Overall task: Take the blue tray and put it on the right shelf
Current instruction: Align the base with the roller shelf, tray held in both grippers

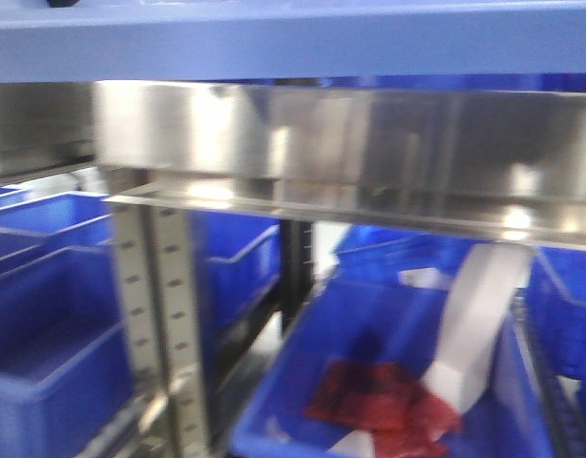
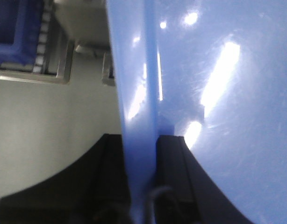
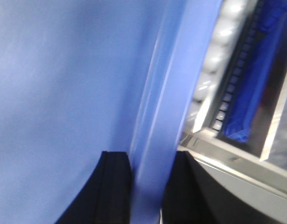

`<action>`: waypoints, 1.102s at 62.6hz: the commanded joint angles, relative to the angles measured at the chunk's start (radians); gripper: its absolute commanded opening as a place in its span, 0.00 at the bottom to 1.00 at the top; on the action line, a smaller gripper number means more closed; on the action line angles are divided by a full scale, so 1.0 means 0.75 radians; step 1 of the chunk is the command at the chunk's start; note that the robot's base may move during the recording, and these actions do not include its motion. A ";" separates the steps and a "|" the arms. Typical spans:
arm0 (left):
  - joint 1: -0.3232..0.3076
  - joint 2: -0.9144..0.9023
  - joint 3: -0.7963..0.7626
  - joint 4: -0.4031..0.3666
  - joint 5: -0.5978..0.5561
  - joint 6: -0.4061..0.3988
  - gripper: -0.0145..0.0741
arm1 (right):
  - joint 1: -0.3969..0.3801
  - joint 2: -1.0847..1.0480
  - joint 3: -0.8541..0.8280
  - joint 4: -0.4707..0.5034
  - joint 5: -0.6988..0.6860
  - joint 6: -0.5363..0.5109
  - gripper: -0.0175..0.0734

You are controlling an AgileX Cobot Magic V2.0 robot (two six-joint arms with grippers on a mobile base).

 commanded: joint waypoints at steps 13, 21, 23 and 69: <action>-0.013 -0.041 -0.042 -0.008 0.115 0.042 0.11 | 0.007 -0.026 -0.043 0.000 -0.107 -0.049 0.25; -0.013 -0.041 -0.042 -0.008 0.115 0.042 0.11 | 0.007 -0.026 -0.043 0.000 -0.107 -0.049 0.25; -0.013 -0.041 -0.042 -0.008 0.115 0.042 0.11 | 0.007 -0.026 -0.043 0.000 -0.107 -0.049 0.25; -0.013 -0.041 -0.042 -0.008 0.115 0.042 0.11 | 0.007 -0.026 -0.043 0.000 -0.107 -0.049 0.25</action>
